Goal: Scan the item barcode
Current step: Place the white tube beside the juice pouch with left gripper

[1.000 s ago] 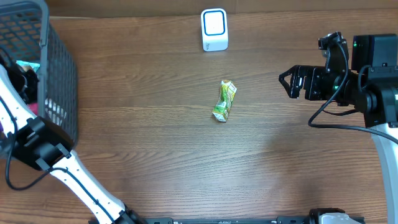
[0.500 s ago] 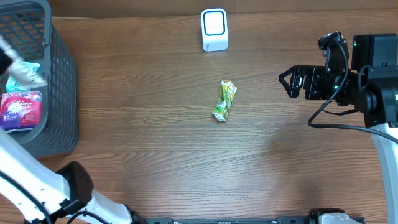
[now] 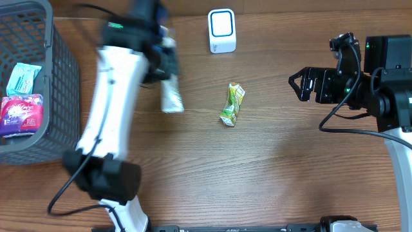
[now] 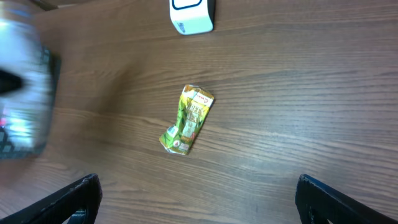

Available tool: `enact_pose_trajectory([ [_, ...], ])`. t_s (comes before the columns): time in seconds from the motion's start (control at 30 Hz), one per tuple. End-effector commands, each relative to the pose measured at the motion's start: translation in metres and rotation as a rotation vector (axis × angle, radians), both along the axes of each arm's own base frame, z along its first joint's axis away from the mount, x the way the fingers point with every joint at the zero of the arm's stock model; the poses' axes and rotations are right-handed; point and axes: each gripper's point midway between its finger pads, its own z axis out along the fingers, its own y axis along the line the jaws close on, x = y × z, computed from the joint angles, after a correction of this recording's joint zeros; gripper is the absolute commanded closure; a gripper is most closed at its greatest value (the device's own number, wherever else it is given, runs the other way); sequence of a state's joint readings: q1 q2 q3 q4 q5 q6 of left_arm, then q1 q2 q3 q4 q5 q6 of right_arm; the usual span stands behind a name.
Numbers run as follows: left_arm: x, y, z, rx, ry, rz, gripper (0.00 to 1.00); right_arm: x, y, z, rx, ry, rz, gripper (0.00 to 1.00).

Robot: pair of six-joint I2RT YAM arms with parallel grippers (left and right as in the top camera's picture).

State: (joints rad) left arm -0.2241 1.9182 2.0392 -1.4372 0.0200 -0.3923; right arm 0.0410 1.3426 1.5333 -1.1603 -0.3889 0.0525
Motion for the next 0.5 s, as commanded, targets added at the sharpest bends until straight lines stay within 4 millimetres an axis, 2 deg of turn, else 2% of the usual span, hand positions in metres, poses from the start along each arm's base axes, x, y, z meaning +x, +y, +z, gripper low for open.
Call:
enact_pose_trajectory([
  [0.0, -0.01, -0.036, -0.057, 0.016, 0.032, 0.089, 0.96, 0.001, 0.002, 0.011, 0.008, -0.033, 0.005, 0.0],
  [0.13, -0.008, -0.061, -0.107, -0.005, 0.0, 0.064, 0.96, 0.001, 0.002, 0.011, 0.008, -0.033, 0.005, 0.0],
  [0.23, -0.007, -0.071, -0.13, -0.024, -0.03, 0.045, 0.96, 0.001, 0.002, 0.011, 0.008, -0.033, 0.005, 0.0],
  [0.27, -0.006, -0.073, -0.135, -0.031, -0.039, 0.033, 0.92, 0.001, 0.002, 0.011, 0.008, -0.032, 0.006, 0.0],
  [0.3, -0.005, -0.077, -0.14, -0.045, -0.05, 0.013, 0.71, 0.001, 0.002, 0.011, 0.008, -0.033, 0.006, 0.0],
  [0.33, -0.004, -0.078, -0.14, -0.048, -0.054, -0.001, 0.6, 0.001, 0.002, 0.011, 0.008, -0.033, 0.006, 0.0],
  [0.4, -0.002, -0.079, -0.139, -0.045, -0.068, -0.033, 0.46, 0.001, 0.002, 0.011, 0.008, -0.032, 0.006, 0.0],
  [0.47, 0.002, -0.082, -0.134, -0.053, -0.081, -0.068, 0.39, 0.001, 0.002, 0.011, 0.008, -0.032, 0.006, 0.0],
])
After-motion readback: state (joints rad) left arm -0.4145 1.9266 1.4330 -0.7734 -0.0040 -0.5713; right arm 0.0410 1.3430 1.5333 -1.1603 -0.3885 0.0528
